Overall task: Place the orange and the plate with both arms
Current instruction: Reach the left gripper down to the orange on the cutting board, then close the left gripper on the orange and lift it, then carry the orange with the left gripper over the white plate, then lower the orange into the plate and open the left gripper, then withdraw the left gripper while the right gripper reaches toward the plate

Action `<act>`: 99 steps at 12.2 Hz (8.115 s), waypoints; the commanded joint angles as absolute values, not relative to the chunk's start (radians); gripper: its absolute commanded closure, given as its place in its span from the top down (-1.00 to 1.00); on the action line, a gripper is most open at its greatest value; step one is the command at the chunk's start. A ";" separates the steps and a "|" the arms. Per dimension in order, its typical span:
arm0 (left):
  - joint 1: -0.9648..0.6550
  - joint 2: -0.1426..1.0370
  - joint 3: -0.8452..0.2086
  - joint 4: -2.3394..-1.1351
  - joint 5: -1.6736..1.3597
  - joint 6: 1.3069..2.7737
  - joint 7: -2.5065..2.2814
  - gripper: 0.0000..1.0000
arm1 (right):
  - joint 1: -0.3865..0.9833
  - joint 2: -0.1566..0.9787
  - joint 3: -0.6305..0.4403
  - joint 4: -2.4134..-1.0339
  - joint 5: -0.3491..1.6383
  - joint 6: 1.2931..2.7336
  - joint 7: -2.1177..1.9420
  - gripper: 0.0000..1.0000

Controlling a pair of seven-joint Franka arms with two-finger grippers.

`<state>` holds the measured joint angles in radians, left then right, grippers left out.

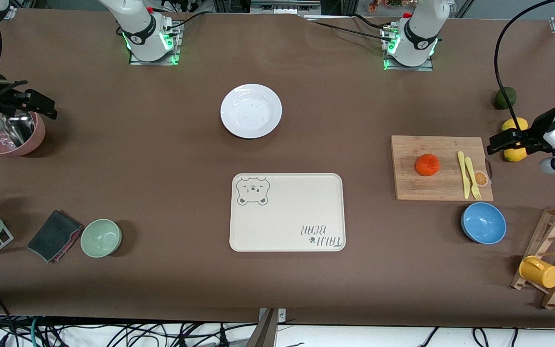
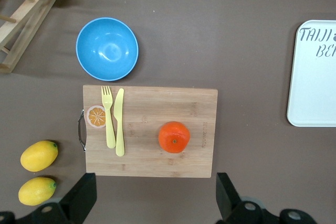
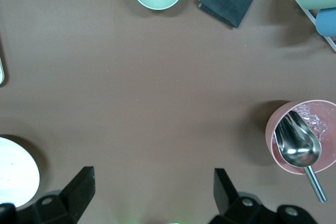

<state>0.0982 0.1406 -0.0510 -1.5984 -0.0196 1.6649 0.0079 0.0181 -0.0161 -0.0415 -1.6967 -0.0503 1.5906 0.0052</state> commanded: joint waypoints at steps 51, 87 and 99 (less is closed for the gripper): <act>-0.282 0.452 -0.211 -1.809 -0.109 2.025 -0.748 -0.83 | 0.020 -0.002 -0.040 -1.667 -0.054 1.568 0.008 1.00; -0.208 0.462 -0.127 -1.436 -0.069 1.503 -0.780 1.00 | 0.100 0.063 -0.038 -1.675 0.149 1.507 0.021 1.00; 0.140 0.251 -0.108 -1.583 0.025 1.647 0.052 1.00 | 0.193 0.311 -0.021 -1.908 0.690 1.520 -0.334 1.00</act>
<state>0.1423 0.3868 -0.1145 -1.4516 -0.0001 1.5954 -0.0192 0.2008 0.3386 -0.0253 -1.8296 0.6444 1.4926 -0.2267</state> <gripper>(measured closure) 0.000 0.000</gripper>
